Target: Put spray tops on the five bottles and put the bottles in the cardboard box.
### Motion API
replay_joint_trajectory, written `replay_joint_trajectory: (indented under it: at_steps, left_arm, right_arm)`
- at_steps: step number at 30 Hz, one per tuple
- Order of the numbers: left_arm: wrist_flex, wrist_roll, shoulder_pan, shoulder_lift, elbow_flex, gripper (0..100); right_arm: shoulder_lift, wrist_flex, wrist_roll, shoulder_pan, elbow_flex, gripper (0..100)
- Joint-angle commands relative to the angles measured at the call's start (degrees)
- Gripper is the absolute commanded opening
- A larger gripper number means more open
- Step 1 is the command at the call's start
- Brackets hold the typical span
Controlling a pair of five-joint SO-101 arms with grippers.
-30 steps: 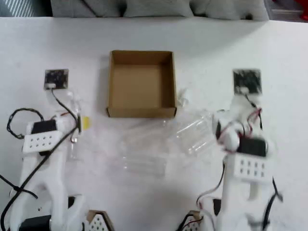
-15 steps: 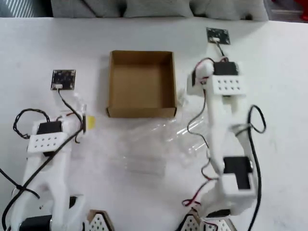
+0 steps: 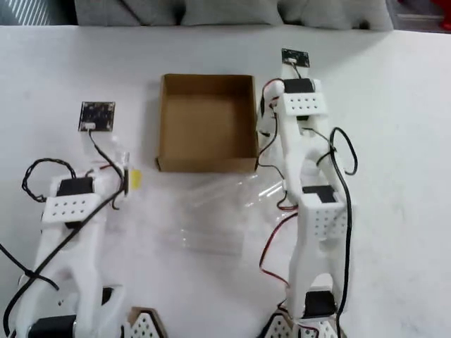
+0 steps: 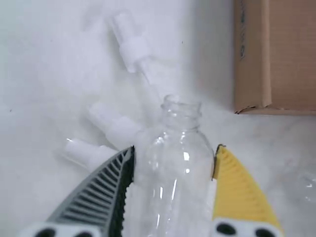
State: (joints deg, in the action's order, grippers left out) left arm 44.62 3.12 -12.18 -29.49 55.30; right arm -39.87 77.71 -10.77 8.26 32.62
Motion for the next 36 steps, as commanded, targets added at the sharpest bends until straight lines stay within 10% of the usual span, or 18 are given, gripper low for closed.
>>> replay_joint_trajectory:
  at_steps: [1,36]
  left_arm:
    - [-2.1,0.0,1.1,-2.1,-0.5,13]
    - [-1.6,-0.5,7.7,-2.5,-0.8,13]
  right_arm:
    - [-2.4,4.9,-2.1,0.4,9.0,14.4]
    - [3.8,21.4,-2.3,-4.4,19.4,1.6]
